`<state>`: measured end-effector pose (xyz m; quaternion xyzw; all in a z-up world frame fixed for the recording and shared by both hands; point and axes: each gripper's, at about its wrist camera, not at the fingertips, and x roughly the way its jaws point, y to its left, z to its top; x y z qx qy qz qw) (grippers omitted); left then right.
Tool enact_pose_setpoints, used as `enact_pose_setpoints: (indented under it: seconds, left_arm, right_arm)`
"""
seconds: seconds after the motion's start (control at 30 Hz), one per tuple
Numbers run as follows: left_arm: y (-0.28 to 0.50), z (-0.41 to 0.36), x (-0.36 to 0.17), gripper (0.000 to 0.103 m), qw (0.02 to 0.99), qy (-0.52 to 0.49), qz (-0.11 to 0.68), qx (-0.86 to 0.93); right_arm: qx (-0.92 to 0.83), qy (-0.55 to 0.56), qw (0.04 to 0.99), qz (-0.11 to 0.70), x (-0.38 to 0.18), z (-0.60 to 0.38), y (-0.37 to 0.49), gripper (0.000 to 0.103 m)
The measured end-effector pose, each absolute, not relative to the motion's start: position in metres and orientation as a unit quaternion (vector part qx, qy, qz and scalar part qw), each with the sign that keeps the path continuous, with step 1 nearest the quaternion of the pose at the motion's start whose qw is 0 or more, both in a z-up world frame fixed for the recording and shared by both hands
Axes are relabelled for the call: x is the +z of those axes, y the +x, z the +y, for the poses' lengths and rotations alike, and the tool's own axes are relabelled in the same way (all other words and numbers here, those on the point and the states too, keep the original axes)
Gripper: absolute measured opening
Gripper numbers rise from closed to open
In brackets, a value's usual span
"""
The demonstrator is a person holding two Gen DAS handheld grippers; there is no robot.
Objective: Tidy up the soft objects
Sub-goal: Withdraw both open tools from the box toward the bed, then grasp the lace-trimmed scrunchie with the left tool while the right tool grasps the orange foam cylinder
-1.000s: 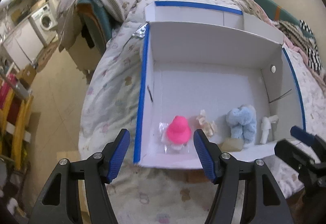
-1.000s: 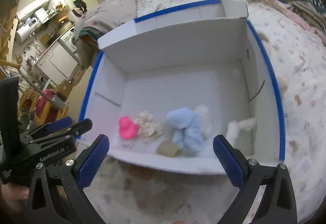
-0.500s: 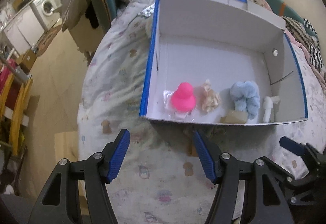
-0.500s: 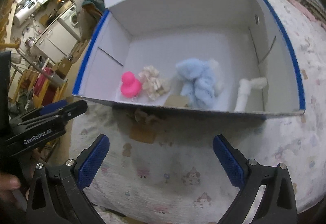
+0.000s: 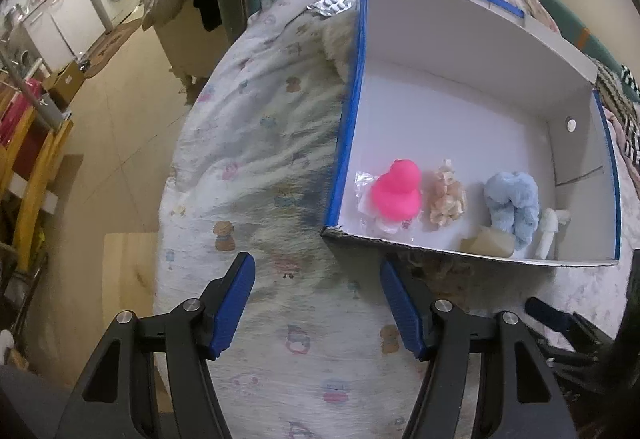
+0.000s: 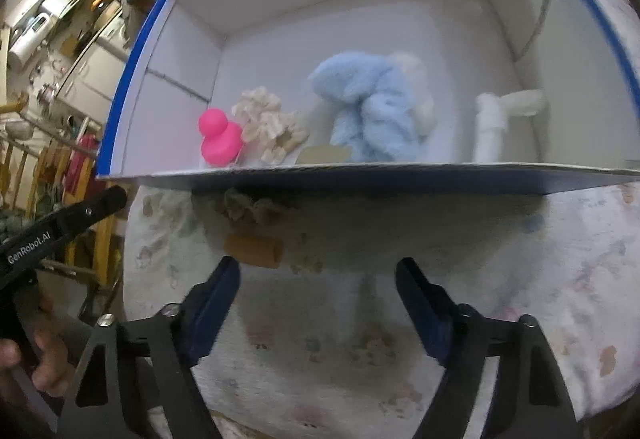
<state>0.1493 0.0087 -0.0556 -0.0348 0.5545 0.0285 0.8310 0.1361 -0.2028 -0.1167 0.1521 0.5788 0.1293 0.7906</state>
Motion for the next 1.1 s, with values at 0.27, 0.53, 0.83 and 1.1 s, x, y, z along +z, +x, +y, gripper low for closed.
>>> enact_pose_setpoints:
  seconds: [0.27,0.53,0.83,1.1]
  left_arm:
    - [0.15,0.014,-0.058,0.062,0.829,-0.036,0.557,0.034]
    - [0.147,0.02,-0.056,0.062,0.83,-0.036,0.555,0.044]
    - [0.147,0.018,-0.06,0.062,0.83,-0.034,0.555,0.05]
    - [0.147,0.001,-0.073,0.062,0.824,-0.013,0.565,0.029]
  right_arm:
    - [0.166,0.094,0.791,0.581,-0.137,-0.15,0.144,0.072]
    - [0.173,0.009,0.796,0.58,-0.153,-0.11,0.145,0.05]
    - [0.206,0.042,0.794,0.571,-0.144,-0.123,0.149,0.004]
    - [0.215,0.059,0.799,0.559,-0.121,-0.143,0.133,0.003]
